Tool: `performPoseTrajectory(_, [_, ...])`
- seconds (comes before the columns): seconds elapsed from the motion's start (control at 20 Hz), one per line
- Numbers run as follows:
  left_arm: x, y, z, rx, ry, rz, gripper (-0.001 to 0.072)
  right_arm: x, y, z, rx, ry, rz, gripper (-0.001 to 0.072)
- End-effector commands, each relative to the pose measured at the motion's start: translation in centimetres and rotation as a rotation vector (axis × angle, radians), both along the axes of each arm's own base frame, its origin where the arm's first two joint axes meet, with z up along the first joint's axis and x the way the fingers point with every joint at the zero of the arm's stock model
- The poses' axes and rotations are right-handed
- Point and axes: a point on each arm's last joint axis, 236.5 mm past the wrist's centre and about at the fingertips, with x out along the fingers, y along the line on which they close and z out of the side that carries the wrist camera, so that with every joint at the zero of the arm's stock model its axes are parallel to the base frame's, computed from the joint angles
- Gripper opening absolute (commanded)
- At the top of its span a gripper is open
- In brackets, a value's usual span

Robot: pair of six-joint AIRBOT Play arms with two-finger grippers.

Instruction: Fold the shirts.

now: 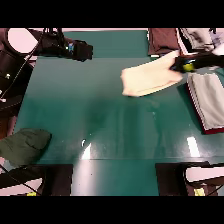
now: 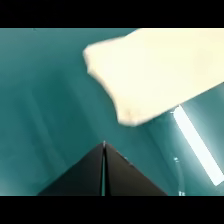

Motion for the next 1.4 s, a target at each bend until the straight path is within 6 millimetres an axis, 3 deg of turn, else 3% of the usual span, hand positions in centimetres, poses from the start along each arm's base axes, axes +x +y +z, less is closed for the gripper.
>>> performPoseTrajectory(0.0, [0.0, -0.5, 0.4, -0.013, -0.014, -0.003, 0.0021, -0.5, -10.7, 3.8, -0.055, -0.109, -0.231, 0.0016])
performPoseTrajectory(0.15, [0.0, -0.5, 0.3, -0.02, -0.003, 0.003, 0.0021, -0.1, -15.0, 6.3, -0.084, -0.192, -0.33, 0.0016])
performPoseTrajectory(0.3, [-0.1, -0.5, 0.2, -0.031, 0.009, 0.012, 0.0022, 0.5, -17.6, 9.5, -0.111, -0.289, -0.398, 0.0016])
performPoseTrajectory(0.65, [-0.4, -0.5, -0.3, -0.018, 0.031, 0.005, 0.0022, 1.2, -18.5, 17.1, -0.172, -0.456, -0.41, 0.0017])
performPoseTrajectory(0.85, [-1.0, -0.3, -1.0, 0.007, 0.063, -0.007, 0.0022, -0.7, -18.9, 19.0, -0.193, -0.448, -0.403, 0.0016])
performPoseTrajectory(0.95, [-1.1, -0.3, -1.2, 0.012, 0.07, -0.01, 0.0022, -2.4, -19.5, 18.9, -0.202, -0.43, -0.421, 0.0016])
performPoseTrajectory(1.05, [-1.2, -0.3, -1.2, 0.012, 0.071, -0.01, 0.0022, -4.9, -20.7, 17.2, -0.236, -0.363, -0.451, 0.0016])
performPoseTrajectory(1.15, [-1.2, -0.3, -1.2, 0.012, 0.071, -0.01, 0.0022, -7.8, -21.5, 14.5, -0.274, -0.269, -0.475, 0.0016])
performPoseTrajectory(1.35, [-1.2, -0.3, -1.2, 0.017, 0.066, -0.014, 0.0022, -15.8, -22.2, 7.1, -0.334, -0.02, -0.518, 0.0017])
